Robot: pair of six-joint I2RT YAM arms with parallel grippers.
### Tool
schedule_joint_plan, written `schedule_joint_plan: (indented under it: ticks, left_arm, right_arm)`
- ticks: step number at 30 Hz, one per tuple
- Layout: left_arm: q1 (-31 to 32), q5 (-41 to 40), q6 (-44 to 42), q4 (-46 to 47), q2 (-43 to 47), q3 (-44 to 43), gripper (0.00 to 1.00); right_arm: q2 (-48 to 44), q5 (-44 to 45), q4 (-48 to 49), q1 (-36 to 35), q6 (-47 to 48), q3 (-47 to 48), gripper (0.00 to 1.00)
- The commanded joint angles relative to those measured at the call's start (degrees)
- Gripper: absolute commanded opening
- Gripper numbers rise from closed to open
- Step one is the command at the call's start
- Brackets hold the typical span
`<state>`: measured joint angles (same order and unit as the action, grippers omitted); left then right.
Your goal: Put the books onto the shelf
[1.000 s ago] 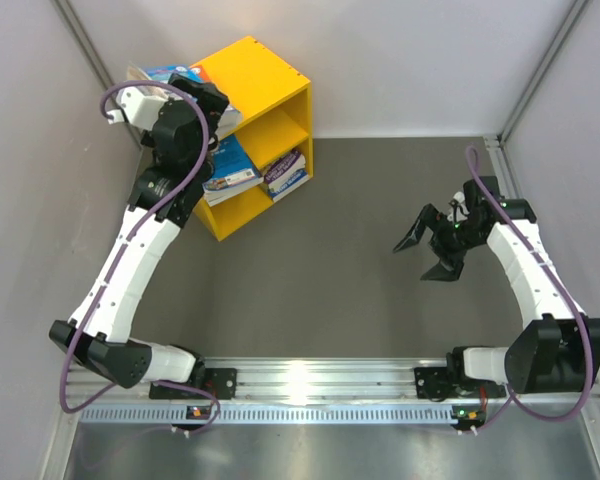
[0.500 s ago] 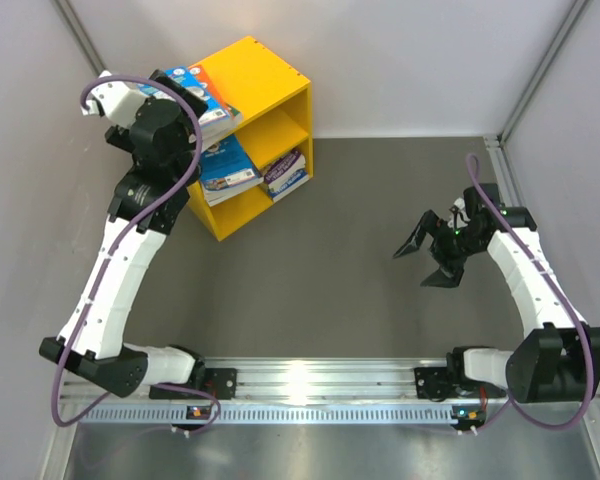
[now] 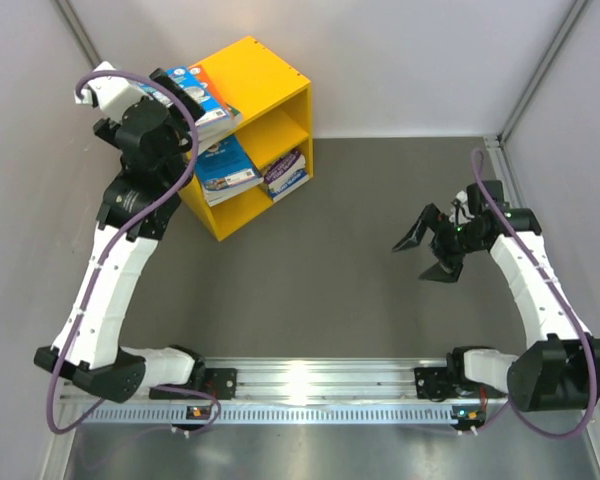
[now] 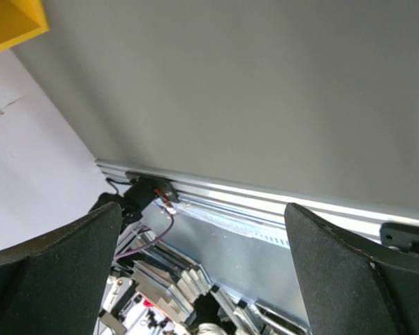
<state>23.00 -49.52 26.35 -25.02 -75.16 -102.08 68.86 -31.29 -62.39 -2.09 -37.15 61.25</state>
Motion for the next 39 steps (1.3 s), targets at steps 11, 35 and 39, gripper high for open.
schedule_joint_plan:
  ticks: [11,35,39]
  left_arm:
    - [-0.2,10.4,3.7,-11.8,15.8,9.8,0.99]
    - [-0.2,14.1,-10.8,17.5,41.0,78.1,0.99]
    - [-0.2,14.1,-16.1,34.7,40.1,88.2,0.99]
  right_arm:
    - [-3.5,-5.6,18.5,-12.5,-2.2,35.2,1.00]
    - [-16.4,-10.5,19.6,-13.1,3.8,27.4,1.00]
    - [-16.4,-10.4,19.5,-13.1,2.8,28.7,1.00]
